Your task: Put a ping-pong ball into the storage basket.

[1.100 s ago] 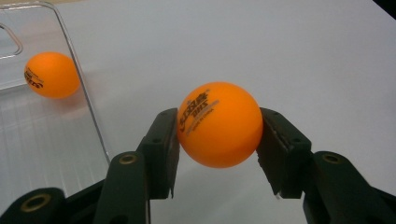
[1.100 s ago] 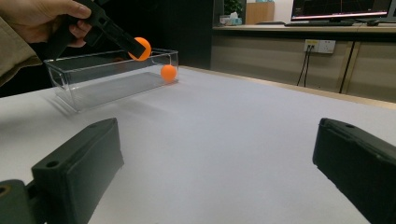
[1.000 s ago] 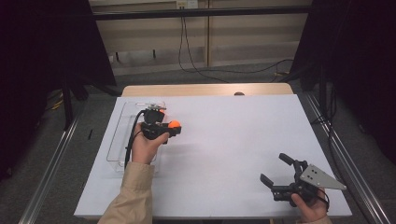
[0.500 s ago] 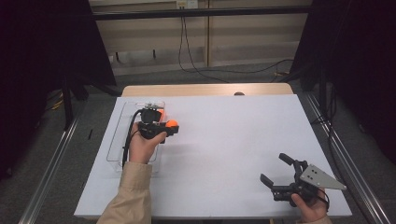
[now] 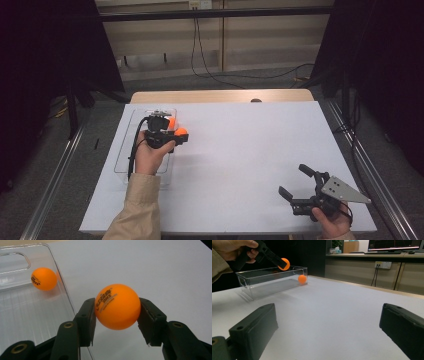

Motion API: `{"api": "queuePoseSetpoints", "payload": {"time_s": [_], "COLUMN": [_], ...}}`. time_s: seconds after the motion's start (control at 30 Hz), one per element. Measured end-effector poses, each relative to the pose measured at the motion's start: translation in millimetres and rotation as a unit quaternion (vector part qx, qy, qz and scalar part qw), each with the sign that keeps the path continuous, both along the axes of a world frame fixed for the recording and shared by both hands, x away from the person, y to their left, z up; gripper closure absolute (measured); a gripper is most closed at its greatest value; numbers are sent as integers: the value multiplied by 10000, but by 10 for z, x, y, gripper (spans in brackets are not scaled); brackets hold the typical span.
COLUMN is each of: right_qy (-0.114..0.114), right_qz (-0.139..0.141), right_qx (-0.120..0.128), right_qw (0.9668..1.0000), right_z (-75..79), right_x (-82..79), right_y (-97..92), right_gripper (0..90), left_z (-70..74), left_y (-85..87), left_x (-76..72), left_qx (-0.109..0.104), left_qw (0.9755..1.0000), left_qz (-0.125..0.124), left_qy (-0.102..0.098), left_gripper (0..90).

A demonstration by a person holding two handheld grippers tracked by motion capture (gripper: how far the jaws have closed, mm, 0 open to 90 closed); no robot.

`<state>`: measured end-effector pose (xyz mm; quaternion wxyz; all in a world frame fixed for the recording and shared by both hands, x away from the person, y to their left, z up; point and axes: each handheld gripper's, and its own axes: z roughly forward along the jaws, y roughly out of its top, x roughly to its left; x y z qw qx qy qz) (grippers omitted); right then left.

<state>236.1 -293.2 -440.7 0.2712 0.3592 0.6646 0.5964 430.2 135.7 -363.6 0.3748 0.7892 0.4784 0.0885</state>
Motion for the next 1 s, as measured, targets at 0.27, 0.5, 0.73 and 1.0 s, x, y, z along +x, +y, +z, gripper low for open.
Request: {"api": "queuePoseSetpoints", "payload": {"time_s": [0.27, 0.5, 0.73, 1.0], "right_qy": [-3, 1, 2, 3], "right_qz": [-1, 3, 5, 6], "right_qx": [-6, 4, 1, 5], "right_qw": [10000, 10000, 10000, 10000], "right_z": [0, 0, 0, 0], "right_x": [0, 0, 0, 0], "right_y": [-2, 0, 1, 1], "right_gripper": [9, 8, 8, 8], "left_z": [17, 37, 48, 59], "left_y": [45, 91, 149, 193], "left_x": [0, -1, 1, 1], "left_qx": [-9, -14, -17, 8], "left_qw": [10000, 10000, 9999, 9998], "left_qz": [29, 75, 129, 175], "left_qy": [4, -10, -25, -61], "left_gripper": [510, 509, 509, 509]}}
